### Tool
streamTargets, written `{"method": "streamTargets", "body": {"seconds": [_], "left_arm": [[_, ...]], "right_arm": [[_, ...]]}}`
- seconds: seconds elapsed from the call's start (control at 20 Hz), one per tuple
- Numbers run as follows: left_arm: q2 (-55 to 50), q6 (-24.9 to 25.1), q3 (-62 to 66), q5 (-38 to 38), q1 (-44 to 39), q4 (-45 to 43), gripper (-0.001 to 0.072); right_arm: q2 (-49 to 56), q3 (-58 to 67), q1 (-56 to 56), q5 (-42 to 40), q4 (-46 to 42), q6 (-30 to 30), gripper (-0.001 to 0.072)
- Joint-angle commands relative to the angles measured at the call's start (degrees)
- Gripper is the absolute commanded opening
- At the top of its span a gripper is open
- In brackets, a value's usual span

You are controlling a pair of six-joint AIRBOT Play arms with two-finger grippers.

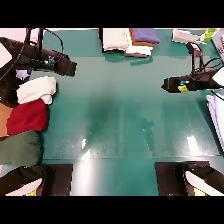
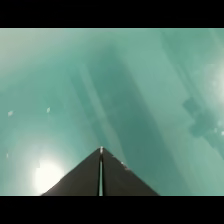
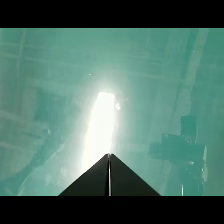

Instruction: Fold the shirts.

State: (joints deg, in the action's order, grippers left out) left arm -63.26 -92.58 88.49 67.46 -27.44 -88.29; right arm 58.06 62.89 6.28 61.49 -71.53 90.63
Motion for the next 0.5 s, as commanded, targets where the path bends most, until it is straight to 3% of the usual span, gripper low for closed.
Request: {"method": "streamTargets", "body": {"seconds": [0.0, 0.05, 0.1, 0.25, 0.35, 0.45], "left_arm": [[-0.1, 2.7, 0.0, -4.6, 0.7, -3.4, 0.0034], [-0.5, 1.0, 0.0, -5.0, 2.5, -6.9, 0.0296], [-1.4, -1.2, 0.0, -4.8, 5.9, -9.1, 0.0444], [-7.2, -1.2, 0.0, -2.8, 18.2, -9.1, 0.044], [-13.3, 0.1, 0.0, 0.2, 25.1, -7.8, 0.0507], [-20.4, 1.5, 0.0, 2.4, 30.3, -4.6, 0.0508]], "right_arm": [[0.0, 0.0, 0.1, 0.1, 0.0, 0.0, 0.0021], [0.0, 0.0, 0.1, 0.2, 0.0, 0.0, 0.002], [0.0, 0.0, 0.1, 0.2, 0.0, 0.0, 0.002], [0.0, 0.0, 0.1, 0.3, 0.1, 0.0, 0.002], [0.0, 0.0, 0.1, 0.7, 0.0, 0.0, 0.002], [0.0, 0.0, 0.1, 0.7, 0.0, 0.0, 0.002]]}}
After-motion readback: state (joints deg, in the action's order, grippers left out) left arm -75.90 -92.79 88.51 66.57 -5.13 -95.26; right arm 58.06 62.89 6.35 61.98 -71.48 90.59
